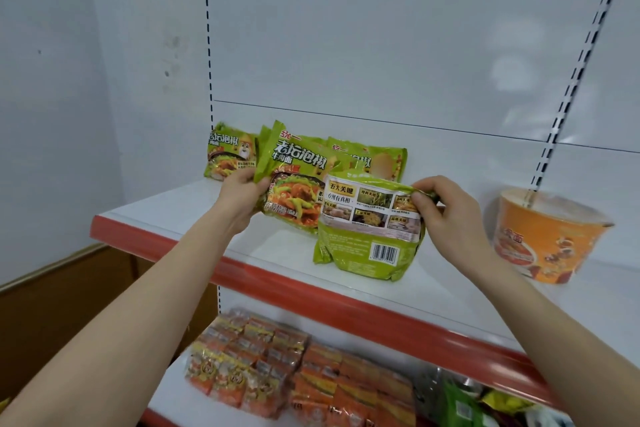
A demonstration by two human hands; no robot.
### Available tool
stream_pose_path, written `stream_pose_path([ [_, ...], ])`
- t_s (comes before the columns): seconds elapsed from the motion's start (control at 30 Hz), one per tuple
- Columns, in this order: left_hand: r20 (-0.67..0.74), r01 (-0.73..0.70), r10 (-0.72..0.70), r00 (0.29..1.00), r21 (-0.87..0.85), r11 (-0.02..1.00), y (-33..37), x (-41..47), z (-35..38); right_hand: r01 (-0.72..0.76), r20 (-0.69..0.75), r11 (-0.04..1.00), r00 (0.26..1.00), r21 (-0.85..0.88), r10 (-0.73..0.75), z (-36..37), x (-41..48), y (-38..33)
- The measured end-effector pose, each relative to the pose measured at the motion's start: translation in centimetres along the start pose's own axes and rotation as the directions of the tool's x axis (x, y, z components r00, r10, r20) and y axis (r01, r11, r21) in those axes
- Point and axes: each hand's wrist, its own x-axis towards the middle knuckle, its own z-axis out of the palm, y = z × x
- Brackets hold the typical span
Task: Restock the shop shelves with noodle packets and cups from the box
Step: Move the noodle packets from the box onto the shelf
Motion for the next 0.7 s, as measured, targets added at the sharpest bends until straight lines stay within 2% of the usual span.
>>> stream_pose_path([
  [0.2, 0.118, 0.178, -0.167, 0.979, -0.086, 0.98, -0.4, 2.9, 3.9, -0.019, 0.019, 1.0, 1.0, -0.003, 0.019, -0.1, 0.0, 0.2],
  [0.4, 0.109, 0.263, -0.248, 0.962, -0.146, 0.954, -2.0, 5.8, 6.6, -0.054, 0.04, 0.998, 0.998, 0.025, 0.053, 0.0, 0.2, 0.6],
  [0.47, 0.054, 0.263, -0.259, 0.964, -0.093, 0.96, -2.7, 6.6, 6.9, -0.066, 0.04, 0.997, 0.997, 0.03, 0.064, 0.1, 0.3, 0.8],
  [0.53, 0.014, 0.249, -0.25, 0.968, 0.042, 0.968, -3.6, 7.3, 7.0, -0.076, 0.045, 0.996, 0.996, 0.037, 0.075, 0.2, 0.4, 0.8],
  [0.7, -0.021, 0.229, -0.23, 0.973, 0.218, 0.949, -5.4, 8.4, 6.9, -0.088, 0.049, 0.995, 0.995, 0.05, 0.086, 0.4, 0.6, 1.1],
])
